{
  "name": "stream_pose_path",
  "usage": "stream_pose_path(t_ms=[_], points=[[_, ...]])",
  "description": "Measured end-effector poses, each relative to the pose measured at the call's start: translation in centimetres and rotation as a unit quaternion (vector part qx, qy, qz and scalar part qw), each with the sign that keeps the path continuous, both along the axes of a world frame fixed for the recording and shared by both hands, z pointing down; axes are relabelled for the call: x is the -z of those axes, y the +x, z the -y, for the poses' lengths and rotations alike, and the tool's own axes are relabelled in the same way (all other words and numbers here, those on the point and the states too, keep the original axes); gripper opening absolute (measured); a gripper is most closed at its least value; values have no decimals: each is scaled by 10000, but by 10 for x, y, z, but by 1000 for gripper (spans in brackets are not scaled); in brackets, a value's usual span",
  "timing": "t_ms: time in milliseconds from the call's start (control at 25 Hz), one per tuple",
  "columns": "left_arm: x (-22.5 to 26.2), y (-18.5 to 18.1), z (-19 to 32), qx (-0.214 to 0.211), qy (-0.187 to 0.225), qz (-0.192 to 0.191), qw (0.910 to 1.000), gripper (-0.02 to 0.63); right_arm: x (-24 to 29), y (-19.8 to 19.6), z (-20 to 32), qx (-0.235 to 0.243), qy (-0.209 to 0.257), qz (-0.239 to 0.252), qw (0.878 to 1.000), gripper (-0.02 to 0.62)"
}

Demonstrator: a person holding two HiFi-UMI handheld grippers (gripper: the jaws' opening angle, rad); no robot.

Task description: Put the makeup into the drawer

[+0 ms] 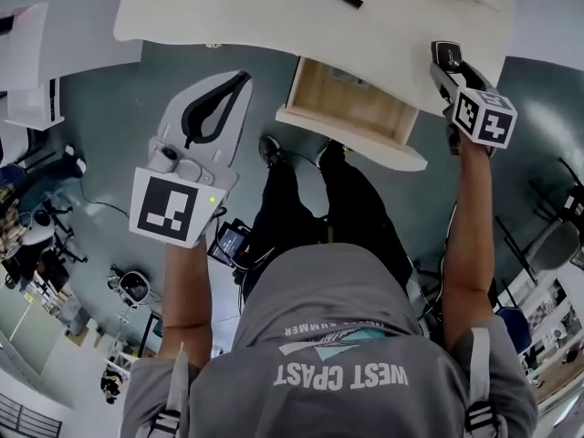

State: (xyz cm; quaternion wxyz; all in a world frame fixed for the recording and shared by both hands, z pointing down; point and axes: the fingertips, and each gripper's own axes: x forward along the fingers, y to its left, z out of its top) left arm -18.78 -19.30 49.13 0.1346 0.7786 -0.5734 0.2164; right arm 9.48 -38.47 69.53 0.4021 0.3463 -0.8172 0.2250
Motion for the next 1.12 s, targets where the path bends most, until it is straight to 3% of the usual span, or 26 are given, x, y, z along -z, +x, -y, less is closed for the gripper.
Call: stream_pose_path(t_ms=[160, 400, 840, 1120], points=[[2, -15, -12, 126, 81, -50, 9999, 2, 4, -24, -19, 256, -47, -9, 9997, 304], [-2, -72, -43, 376, 157, -166, 9990, 2, 0, -89, -63, 578, -189, -90, 9981, 304], [5, -120, -89, 736, 242, -246, 9967, 2, -2, -160, -154, 1326, -559, -66, 9896, 304], [3, -140, -110, 904, 397, -247, 9948, 2, -31, -187, -199, 1714, -918, -187, 9807, 304]])
